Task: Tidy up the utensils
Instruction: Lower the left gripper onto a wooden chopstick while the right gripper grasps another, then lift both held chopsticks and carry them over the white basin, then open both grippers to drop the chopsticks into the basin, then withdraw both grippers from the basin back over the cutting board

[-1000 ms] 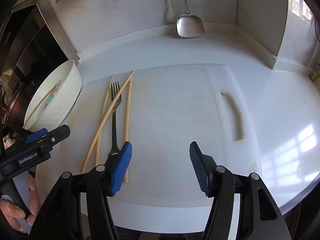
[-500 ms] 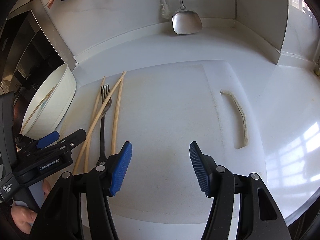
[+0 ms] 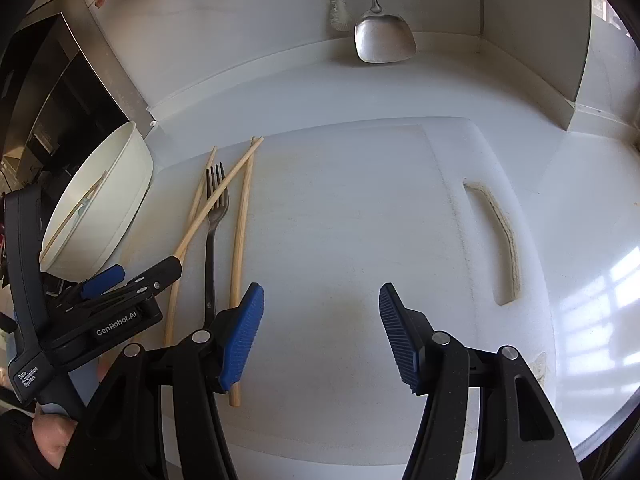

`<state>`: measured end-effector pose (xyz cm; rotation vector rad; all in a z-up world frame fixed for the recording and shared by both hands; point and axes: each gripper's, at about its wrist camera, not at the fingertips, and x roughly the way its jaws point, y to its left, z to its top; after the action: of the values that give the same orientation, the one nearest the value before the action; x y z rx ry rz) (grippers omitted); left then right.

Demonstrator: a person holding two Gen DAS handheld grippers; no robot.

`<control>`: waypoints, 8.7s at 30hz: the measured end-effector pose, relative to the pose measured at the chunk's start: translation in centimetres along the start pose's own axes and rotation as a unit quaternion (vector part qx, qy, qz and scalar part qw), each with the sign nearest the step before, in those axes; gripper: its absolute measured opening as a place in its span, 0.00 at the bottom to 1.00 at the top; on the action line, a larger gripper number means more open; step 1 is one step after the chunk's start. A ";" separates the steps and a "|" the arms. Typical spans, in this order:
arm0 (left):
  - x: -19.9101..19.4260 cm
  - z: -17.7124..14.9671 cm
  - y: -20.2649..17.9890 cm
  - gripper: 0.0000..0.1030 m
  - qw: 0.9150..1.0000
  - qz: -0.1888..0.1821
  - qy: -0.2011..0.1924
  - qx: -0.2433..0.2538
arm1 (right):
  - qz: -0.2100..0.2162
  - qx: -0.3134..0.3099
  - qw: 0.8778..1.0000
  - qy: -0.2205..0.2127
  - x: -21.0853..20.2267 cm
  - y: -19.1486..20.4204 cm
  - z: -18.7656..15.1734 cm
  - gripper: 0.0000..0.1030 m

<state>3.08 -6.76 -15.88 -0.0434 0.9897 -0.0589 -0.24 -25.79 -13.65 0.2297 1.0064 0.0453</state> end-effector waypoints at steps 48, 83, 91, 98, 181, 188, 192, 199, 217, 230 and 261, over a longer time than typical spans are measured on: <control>-0.5 0.1 1.3 0.22 0.999 -0.029 -0.027 0.035 | -0.045 -0.137 0.989 -0.020 4.7 6.8 3.0 0.06; -6.2 0.3 2.0 0.07 0.995 -0.094 -0.028 -0.021 | -0.009 -0.074 0.996 -0.049 -0.5 4.5 2.2 0.06; -10.4 1.2 2.8 0.07 0.994 -0.084 -0.056 -0.036 | 0.015 -0.096 0.993 -0.072 -3.8 5.8 3.3 0.06; -14.5 1.6 5.9 0.07 0.993 -0.050 -0.090 -0.065 | 0.062 -0.136 0.985 -0.090 -5.7 9.6 4.8 0.06; -3.1 10.7 27.7 0.63 0.993 0.018 0.031 -0.112 | 0.094 -0.103 0.990 0.029 9.2 29.6 12.1 0.33; -3.7 10.5 27.7 0.64 0.993 0.009 0.030 -0.113 | 0.052 -0.134 0.989 0.035 9.5 30.0 11.2 0.33; -4.0 10.6 27.6 0.64 0.993 0.006 0.028 -0.111 | 0.037 -0.150 0.987 0.036 9.9 30.3 10.4 0.33; -4.4 10.5 27.8 0.64 0.993 0.004 0.027 -0.114 | 0.045 -0.159 0.985 0.047 10.1 30.8 9.6 0.33; -5.9 10.2 28.3 0.64 0.995 -0.002 0.014 -0.102 | 0.049 -0.137 0.989 0.021 7.3 30.8 9.0 0.33; -8.7 10.0 25.3 0.71 0.998 -0.019 -0.017 -0.050 | 0.026 -0.099 0.994 -0.027 2.0 28.1 7.6 0.38; -13.4 2.1 2.5 0.91 0.998 0.014 -0.025 -0.050 | 0.037 -0.052 0.998 -0.017 -4.9 2.8 1.7 0.53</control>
<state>-2.39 -3.28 -3.72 -0.1225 0.9435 0.0174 -1.25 -24.04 -8.10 0.1718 0.9585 0.1601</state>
